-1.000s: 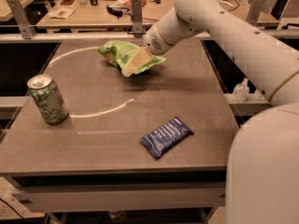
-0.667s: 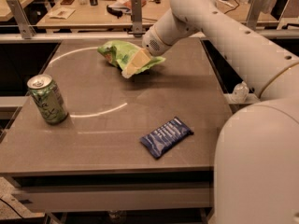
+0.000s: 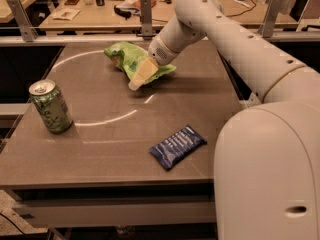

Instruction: Pick green rice chip bag

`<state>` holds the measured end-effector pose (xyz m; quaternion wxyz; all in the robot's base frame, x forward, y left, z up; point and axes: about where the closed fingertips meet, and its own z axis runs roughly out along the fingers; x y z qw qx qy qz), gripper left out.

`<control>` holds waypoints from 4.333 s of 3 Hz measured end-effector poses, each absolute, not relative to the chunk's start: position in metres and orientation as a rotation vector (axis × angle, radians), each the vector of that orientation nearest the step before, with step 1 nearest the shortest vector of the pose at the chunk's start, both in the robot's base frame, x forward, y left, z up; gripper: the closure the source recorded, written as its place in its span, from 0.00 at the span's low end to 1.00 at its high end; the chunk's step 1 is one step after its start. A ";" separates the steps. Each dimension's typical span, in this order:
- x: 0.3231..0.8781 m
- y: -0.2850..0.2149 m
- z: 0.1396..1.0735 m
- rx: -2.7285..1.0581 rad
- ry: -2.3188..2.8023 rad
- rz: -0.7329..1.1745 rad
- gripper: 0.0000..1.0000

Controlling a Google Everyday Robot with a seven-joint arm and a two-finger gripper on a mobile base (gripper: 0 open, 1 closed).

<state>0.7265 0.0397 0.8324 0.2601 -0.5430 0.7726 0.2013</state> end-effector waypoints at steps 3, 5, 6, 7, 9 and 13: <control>0.717 0.042 0.824 -1.523 2.110 0.580 0.64; 0.717 0.042 0.827 -1.523 2.109 0.580 1.00; 0.717 0.041 0.827 -1.523 2.109 0.580 1.00; 0.717 0.041 0.827 -1.523 2.109 0.581 1.00; 0.717 0.042 0.827 -1.523 2.108 0.581 1.00; 0.707 0.038 0.859 -1.505 2.007 0.533 1.00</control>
Offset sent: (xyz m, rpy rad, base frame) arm -0.0203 -0.0043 -0.0153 -0.0227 0.0678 0.0552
